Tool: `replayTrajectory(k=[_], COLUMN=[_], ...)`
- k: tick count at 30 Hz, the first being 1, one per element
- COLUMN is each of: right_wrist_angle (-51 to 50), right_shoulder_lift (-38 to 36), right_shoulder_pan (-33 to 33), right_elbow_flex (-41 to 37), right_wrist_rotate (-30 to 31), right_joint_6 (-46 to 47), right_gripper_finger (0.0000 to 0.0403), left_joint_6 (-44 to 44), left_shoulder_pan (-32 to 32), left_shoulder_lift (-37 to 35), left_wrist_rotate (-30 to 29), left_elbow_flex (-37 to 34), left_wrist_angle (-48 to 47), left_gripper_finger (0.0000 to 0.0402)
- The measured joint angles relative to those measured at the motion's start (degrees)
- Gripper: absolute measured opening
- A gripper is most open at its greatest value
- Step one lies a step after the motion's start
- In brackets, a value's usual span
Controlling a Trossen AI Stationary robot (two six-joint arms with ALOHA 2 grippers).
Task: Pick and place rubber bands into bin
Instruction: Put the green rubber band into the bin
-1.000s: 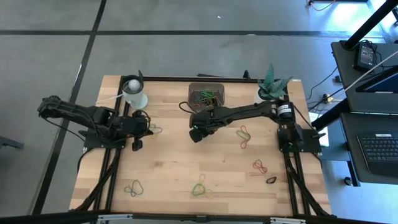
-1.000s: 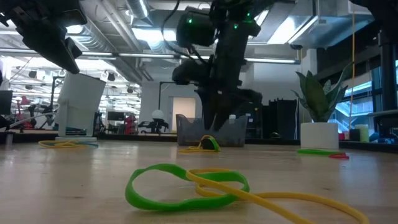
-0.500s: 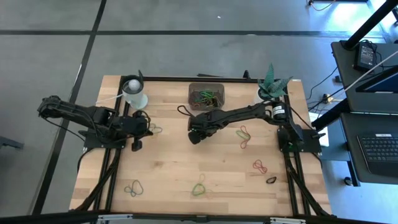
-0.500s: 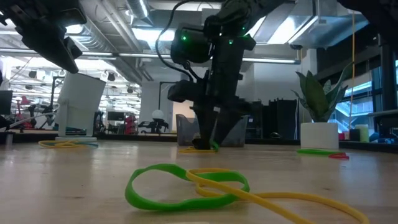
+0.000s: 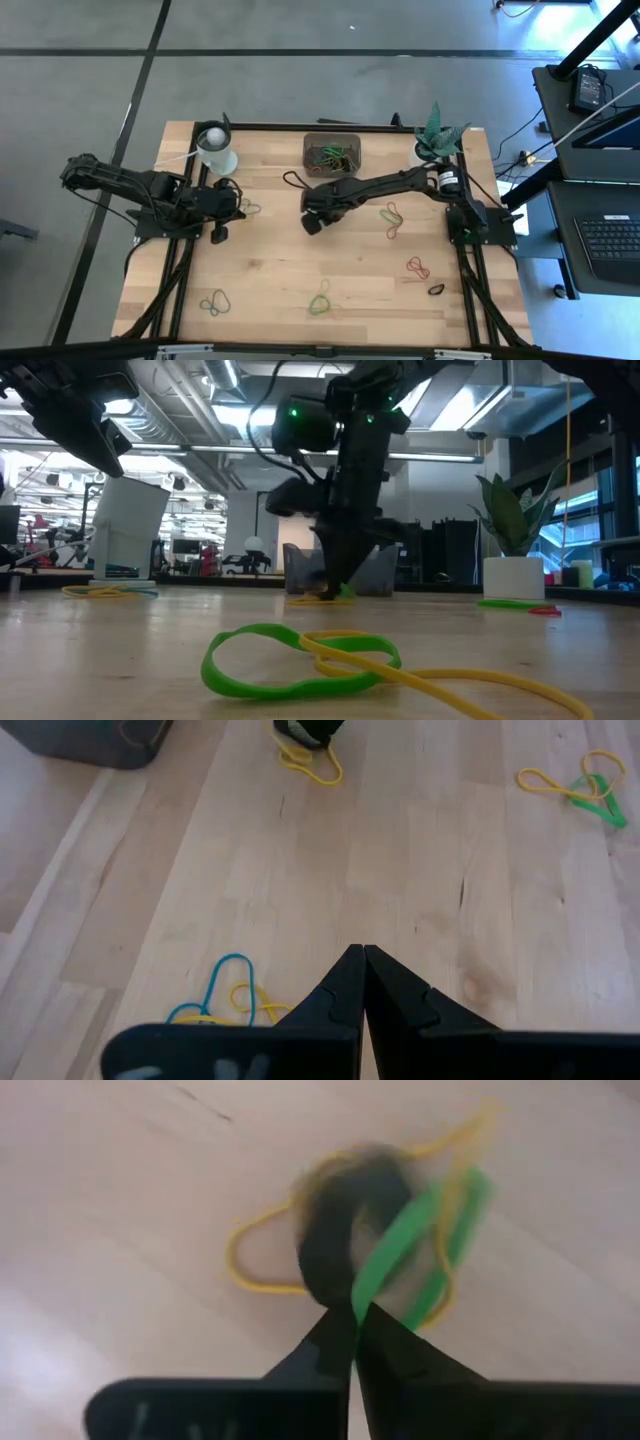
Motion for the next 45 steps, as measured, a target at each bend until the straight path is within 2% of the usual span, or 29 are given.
replayTrajectory(k=[5, 16, 24, 29, 34, 40, 45], right_wrist_angle=[-3.31, -19.6, -24.74, -24.79, -21.27, -11.73, -5.1], right_shoulder_lift=[0.0, -0.04, -0.07, -0.07, -0.09, -0.11, -0.02], right_shoulder_pan=[0.62, 1.14, -3.45, -9.74, -16.72, -24.09, -26.21], right_elbow_flex=[4.41, 22.71, 28.73, 28.76, 26.8, 16.2, 5.96], right_wrist_rotate=[-0.04, 1.2, 3.25, 3.51, 2.78, -4.46, -6.01], right_joint_6=[-2.42, -12.14, -22.2, -28.46, -34.17, -36.8, -38.56], right_gripper_finger=[0.0007, 0.0004, 0.0003, 0.0003, 0.0003, 0.0002, 0.0002], left_joint_6=[-0.01, -0.02, -0.05, -0.23, -2.04, -4.82, -6.26], left_shoulder_pan=[0.0, 0.0, 0.0, 0.02, 0.04, 1.3, 3.76], left_shoulder_lift=[0.0, 0.01, 0.02, 0.02, 0.02, 0.02, 0.02], left_wrist_rotate=[0.0, 0.0, -0.04, -0.83, -6.05, -10.17, -11.78], left_elbow_flex=[0.0, 0.0, 0.0, 0.0, 0.0, 0.0, 0.0], left_wrist_angle=[-0.02, -0.01, -0.02, -0.04, -0.05, 0.0, 0.02], left_gripper_finger=[0.0003, 0.0003, 0.0003, 0.0003, 0.0003, 0.0003, 0.0003])
